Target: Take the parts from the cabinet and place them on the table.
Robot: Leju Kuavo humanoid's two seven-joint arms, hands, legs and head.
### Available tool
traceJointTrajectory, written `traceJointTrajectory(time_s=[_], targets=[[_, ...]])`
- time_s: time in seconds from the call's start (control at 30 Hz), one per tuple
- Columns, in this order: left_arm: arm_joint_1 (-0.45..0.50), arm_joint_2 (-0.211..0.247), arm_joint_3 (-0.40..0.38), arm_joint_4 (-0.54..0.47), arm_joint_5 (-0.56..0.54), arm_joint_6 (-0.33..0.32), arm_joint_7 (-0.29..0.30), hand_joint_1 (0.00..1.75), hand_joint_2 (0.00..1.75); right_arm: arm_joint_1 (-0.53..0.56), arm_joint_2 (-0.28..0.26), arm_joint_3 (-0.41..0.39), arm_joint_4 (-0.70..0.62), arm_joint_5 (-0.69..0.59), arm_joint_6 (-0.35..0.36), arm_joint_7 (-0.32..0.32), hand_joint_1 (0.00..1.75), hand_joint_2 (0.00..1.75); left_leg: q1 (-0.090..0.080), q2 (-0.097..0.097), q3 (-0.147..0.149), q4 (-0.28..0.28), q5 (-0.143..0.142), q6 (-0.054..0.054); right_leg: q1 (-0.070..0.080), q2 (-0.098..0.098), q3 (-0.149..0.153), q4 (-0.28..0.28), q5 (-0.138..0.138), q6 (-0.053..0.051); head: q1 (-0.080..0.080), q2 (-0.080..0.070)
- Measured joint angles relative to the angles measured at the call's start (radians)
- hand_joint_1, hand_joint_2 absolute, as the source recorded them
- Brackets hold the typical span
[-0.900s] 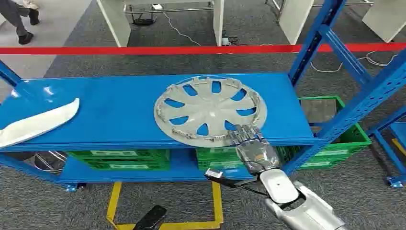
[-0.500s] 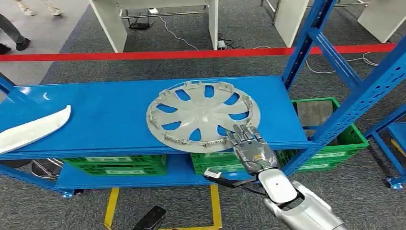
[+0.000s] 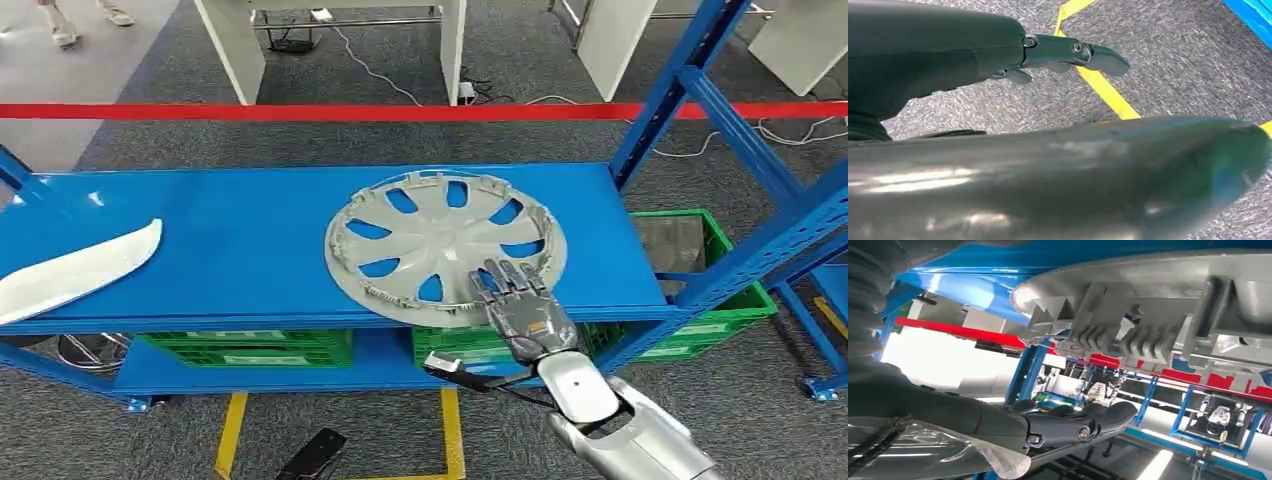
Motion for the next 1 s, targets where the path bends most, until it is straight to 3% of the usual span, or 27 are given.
traceJointTrajectory(time_s=[0.7, 1.0], targets=[[0.000, -0.003, 0.020, 0.000, -0.002, -0.001, -0.005, 0.00, 0.00, 0.004, 0.000, 0.009, 0.002, 0.021, 0.009, 0.001, 0.00, 1.75, 0.004, 0.000, 0.002, -0.001, 0.000, 0.000, 0.004, 0.000, 0.000, 0.001, -0.001, 0.003, 0.000, 0.000], [0.001, -0.023, 0.038, 0.000, -0.001, -0.001, -0.011, 0.00, 0.00, 0.070, -0.014, 0.024, -0.002, 0.050, 0.011, 0.029, 0.00, 1.75, 0.004, 0.000, 0.001, -0.001, 0.000, 0.000, 0.003, 0.000, 0.000, 0.001, -0.001, 0.003, 0.000, 0.000]])
